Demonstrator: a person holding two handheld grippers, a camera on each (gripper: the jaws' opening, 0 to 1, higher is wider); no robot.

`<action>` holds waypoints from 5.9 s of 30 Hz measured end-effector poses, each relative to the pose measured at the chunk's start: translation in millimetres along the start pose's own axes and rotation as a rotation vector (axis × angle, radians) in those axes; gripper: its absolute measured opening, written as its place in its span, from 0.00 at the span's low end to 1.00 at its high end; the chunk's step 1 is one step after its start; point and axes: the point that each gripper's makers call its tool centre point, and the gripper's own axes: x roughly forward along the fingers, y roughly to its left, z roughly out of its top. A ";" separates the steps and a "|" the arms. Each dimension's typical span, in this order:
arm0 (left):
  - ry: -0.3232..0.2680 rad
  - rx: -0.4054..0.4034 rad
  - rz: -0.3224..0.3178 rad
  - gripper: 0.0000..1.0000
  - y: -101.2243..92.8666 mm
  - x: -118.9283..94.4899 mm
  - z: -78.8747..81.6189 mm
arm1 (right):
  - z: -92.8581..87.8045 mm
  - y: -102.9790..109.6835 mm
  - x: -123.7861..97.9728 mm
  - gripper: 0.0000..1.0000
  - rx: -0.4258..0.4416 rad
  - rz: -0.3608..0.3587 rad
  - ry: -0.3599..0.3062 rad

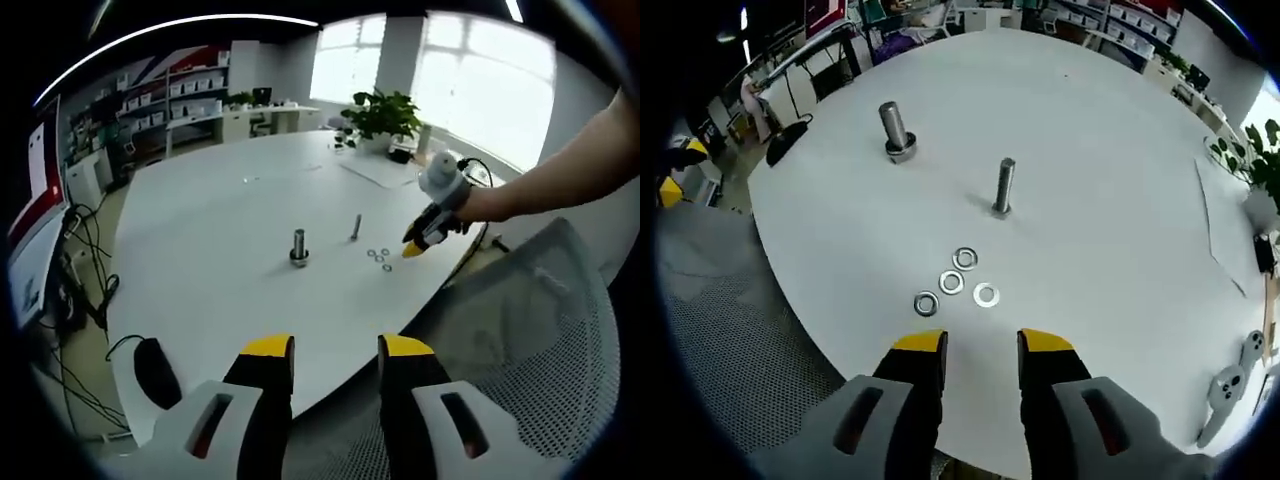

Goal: Place the washer onto the threaded stud by aligning its center hole with the stud, sliding it down to the base, and recovering from edge contact or off-axis alignment until the washer reaches the visible bottom stop.

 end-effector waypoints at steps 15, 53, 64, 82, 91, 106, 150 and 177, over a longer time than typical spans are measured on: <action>0.011 0.010 0.011 0.31 1.5 0.0 -2.3 | 6.8 2.6 19.8 0.24 -0.079 0.031 0.071; 0.024 0.015 -0.001 0.31 -0.7 2.2 -4.8 | 7.9 9.4 24.4 0.18 -0.452 0.122 0.274; 0.018 0.017 -0.002 0.31 -0.7 1.6 -4.1 | 7.6 10.4 24.9 0.20 -0.482 0.120 0.322; 0.021 0.023 -0.004 0.30 -1.3 2.0 -4.0 | 6.8 8.3 24.8 0.15 -0.429 0.039 0.318; 0.019 0.027 0.000 0.30 -1.2 2.4 -3.5 | 5.8 6.3 23.0 0.15 -0.283 0.023 0.207; 0.016 0.029 -0.007 0.30 -2.6 2.0 -3.4 | 5.6 3.3 21.3 0.13 -0.270 0.011 0.153; 0.014 0.038 -0.005 0.29 -1.4 1.4 -2.5 | 102.1 -7.6 -5.7 0.14 -0.437 -0.032 -0.024; 0.019 0.033 0.011 0.29 1.2 1.4 -3.2 | 96.2 -7.3 21.4 0.14 -0.428 0.004 0.037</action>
